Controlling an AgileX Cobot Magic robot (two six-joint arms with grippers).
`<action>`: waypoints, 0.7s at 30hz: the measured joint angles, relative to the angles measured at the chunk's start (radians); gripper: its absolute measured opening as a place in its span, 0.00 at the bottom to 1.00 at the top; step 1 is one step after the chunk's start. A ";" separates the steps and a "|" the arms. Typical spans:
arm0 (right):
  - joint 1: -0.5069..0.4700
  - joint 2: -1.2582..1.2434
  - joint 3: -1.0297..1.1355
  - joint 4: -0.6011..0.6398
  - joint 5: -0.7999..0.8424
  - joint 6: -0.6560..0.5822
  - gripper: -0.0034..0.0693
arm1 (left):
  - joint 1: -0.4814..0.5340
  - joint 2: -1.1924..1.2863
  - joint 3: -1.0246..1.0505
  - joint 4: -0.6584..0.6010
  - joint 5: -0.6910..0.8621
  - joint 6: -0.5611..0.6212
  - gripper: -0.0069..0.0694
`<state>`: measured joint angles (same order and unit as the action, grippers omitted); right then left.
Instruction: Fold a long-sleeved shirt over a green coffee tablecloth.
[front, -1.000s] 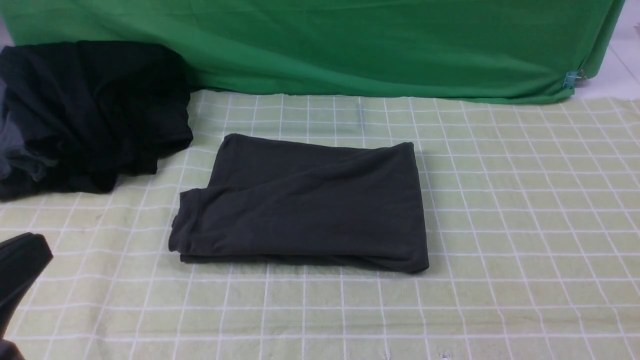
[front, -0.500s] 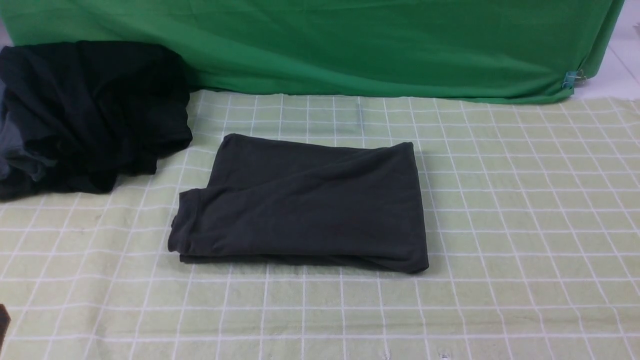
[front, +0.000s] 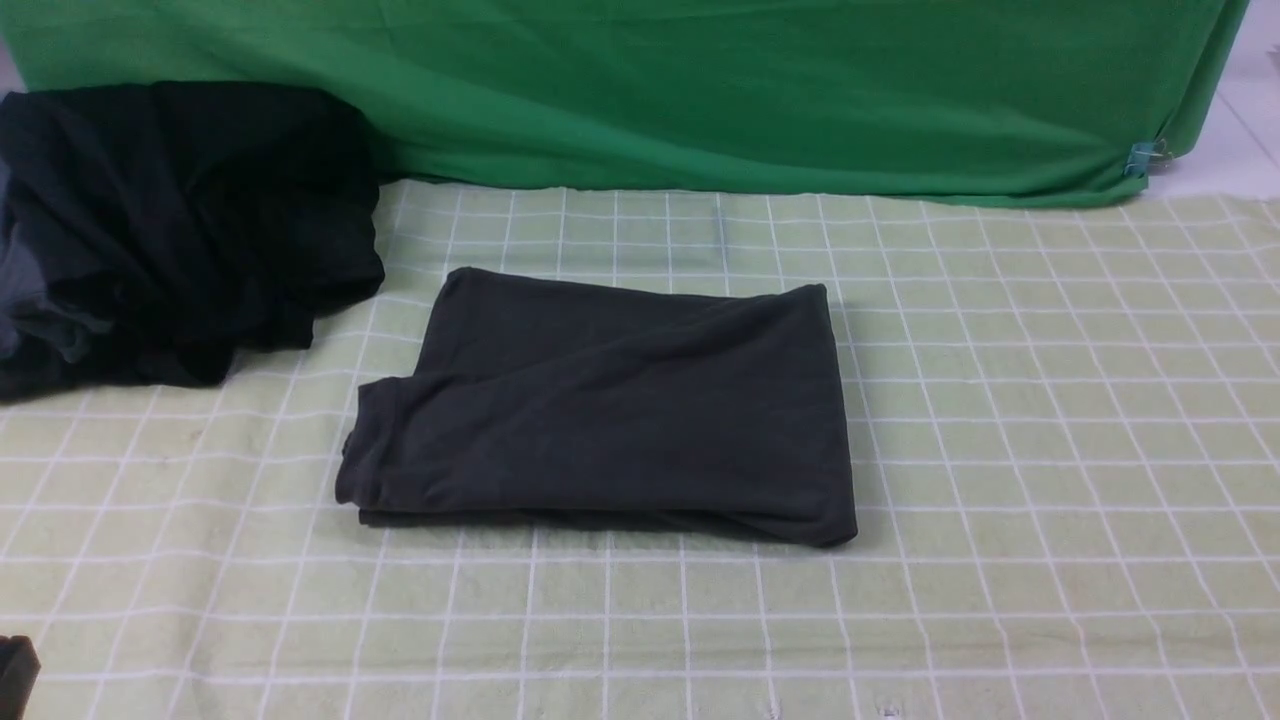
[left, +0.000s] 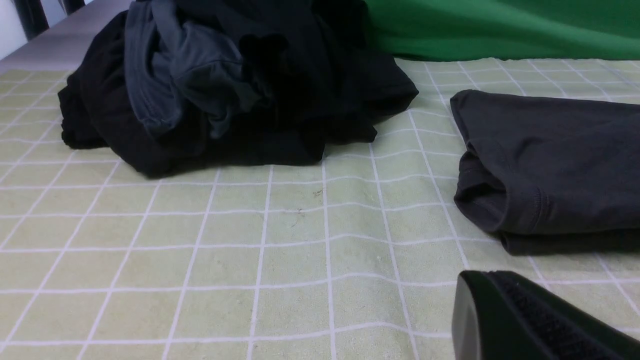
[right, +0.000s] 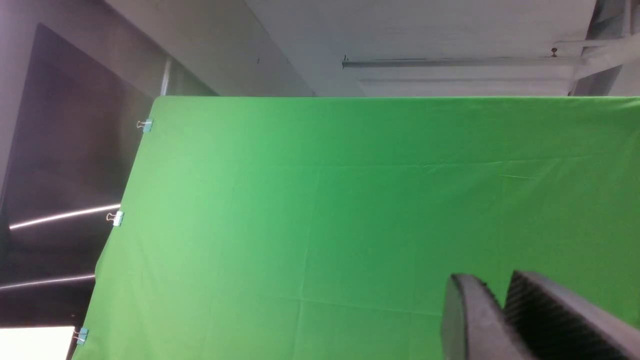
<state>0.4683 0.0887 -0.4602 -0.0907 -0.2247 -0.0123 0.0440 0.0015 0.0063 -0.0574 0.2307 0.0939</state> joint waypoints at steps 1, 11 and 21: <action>0.000 0.000 0.000 0.000 0.000 0.000 0.20 | 0.000 0.000 0.000 0.000 0.000 0.000 0.09; 0.000 0.000 0.000 0.000 0.000 -0.001 0.22 | 0.000 0.000 0.000 0.000 0.002 0.000 0.09; -0.093 -0.010 0.015 0.000 0.166 -0.008 0.25 | 0.000 0.000 0.000 0.001 0.002 -0.001 0.09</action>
<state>0.3753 0.0789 -0.4453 -0.0907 -0.0589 -0.0204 0.0440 0.0015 0.0063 -0.0563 0.2329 0.0929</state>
